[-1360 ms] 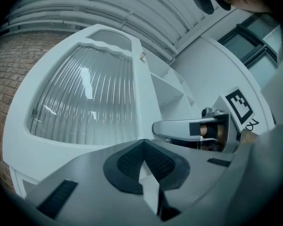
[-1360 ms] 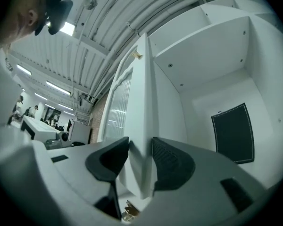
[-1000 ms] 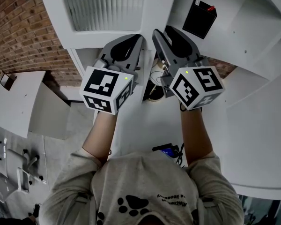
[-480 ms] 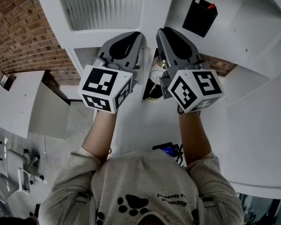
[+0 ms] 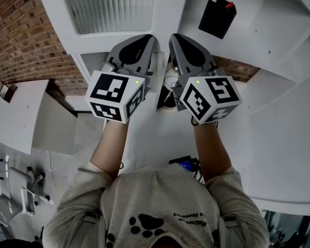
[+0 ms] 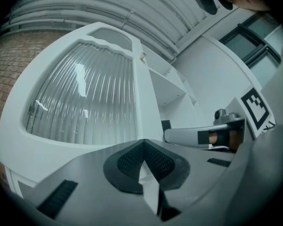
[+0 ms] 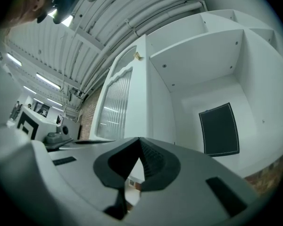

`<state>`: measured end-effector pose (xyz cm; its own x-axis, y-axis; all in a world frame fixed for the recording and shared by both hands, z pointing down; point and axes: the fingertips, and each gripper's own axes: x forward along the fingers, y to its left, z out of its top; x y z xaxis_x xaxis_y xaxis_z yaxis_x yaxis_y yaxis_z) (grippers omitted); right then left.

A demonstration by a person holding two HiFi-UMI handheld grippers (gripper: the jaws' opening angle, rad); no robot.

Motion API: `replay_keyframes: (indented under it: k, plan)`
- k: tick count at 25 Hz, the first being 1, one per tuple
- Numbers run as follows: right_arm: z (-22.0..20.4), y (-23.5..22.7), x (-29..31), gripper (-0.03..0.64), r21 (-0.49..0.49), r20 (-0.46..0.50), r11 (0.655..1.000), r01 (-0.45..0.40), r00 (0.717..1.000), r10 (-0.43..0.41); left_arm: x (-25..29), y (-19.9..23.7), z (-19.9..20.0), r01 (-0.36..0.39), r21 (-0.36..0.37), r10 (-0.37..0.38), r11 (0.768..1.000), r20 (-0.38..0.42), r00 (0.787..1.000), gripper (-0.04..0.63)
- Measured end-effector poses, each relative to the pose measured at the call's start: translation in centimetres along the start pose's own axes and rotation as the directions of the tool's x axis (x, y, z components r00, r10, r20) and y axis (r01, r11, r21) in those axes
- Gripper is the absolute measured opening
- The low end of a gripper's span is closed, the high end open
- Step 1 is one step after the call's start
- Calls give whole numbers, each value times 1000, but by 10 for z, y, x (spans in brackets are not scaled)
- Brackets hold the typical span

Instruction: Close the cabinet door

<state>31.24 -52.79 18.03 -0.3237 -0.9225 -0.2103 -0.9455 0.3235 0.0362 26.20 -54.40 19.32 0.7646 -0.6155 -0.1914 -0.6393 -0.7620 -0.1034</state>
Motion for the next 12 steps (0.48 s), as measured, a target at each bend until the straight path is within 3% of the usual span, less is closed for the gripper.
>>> replay_keyframes:
  k: [12]
  plan:
    - [0,10,-13,18,-15,-9,1000,18,1000,-18,-19,-12,6,-3,11,3,1000,-15,1000,8]
